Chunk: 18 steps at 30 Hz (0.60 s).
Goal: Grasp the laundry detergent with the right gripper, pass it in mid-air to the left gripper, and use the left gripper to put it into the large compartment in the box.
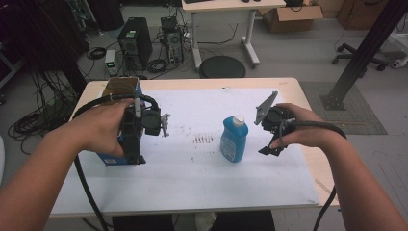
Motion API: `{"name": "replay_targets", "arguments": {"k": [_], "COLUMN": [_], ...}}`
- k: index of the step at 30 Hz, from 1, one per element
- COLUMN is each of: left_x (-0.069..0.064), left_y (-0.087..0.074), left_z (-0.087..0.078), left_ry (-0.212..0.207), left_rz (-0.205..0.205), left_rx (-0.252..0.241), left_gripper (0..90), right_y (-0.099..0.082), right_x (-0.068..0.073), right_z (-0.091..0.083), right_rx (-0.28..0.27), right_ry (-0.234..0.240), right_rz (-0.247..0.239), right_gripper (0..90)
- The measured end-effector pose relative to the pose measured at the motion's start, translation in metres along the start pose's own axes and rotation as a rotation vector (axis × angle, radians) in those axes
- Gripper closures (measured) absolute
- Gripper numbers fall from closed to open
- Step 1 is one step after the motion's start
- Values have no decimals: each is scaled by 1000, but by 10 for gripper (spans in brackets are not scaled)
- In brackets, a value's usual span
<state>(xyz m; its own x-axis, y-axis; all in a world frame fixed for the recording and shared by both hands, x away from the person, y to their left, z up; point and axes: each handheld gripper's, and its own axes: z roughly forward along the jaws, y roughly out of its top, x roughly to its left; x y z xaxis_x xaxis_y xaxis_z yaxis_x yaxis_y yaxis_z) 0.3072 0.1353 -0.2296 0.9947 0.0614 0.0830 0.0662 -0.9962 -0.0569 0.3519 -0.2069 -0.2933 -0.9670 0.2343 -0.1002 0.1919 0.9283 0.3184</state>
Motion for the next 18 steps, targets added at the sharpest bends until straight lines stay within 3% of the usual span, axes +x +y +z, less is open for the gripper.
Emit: {"name": "replay_targets", "arguments": {"k": [18], "left_x": [1], "left_y": [8], "left_z": [6], "left_ry": [-3], "left_rz": [30], "left_rx": [0], "left_gripper": [3], "right_y": [-15], "right_x": [23], "right_z": [15], "right_rx": [-90], "right_ry": [-37], "right_rz": [172], "right_gripper": [37]}}
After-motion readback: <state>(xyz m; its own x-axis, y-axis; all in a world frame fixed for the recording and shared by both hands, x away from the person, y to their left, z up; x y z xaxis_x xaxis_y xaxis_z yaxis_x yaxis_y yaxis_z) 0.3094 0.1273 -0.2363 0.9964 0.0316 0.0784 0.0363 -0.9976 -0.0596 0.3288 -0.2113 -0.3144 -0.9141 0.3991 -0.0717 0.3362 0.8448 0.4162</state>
